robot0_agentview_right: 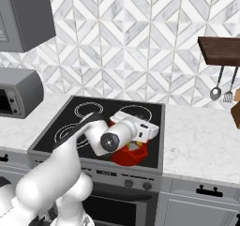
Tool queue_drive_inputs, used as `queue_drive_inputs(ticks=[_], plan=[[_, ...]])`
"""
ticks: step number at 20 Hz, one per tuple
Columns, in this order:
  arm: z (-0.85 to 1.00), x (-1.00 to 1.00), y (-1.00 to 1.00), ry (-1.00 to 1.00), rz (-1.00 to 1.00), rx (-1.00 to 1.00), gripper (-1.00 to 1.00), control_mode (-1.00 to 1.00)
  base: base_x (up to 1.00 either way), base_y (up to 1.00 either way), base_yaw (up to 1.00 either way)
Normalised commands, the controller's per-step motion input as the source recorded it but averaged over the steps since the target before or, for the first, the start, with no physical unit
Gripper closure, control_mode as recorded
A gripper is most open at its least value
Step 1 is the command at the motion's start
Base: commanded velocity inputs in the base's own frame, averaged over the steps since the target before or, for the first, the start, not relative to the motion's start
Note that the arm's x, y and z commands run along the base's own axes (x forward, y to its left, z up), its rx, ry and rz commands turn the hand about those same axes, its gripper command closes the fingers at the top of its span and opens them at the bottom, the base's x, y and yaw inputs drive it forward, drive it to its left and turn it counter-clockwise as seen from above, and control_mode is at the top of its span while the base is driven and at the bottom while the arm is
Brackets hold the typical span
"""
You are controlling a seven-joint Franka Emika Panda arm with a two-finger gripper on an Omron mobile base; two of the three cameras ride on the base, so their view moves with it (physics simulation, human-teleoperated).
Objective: Put the sweet potato and lemon in the pot. Retrieve the spatula and lightly stir the vegetables in the pot.
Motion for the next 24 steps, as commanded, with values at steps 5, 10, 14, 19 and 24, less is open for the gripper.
queue_drive_inputs(ticks=[5,10,14,19,24], plan=[[-0.75,0.07,0.23,-0.11,0.0,0.04,1.0,-1.0,0.0,0.0,0.0],[-0.43,0.44,0.4,-0.33,0.0,0.05,1.0,-1.0,0.0,0.0,0.0],[-0.15,0.78,0.23,-0.35,0.0,0.0,1.0,-1.0,0.0,0.0,0.0],[-0.31,0.38,0.07,-0.34,0.0,0.0,1.0,-1.0,0.0,0.0,0.0],[-0.05,-0.37,0.0,-0.1,0.0,0.0,1.0,-1.0,0.0,0.0,0.0]])
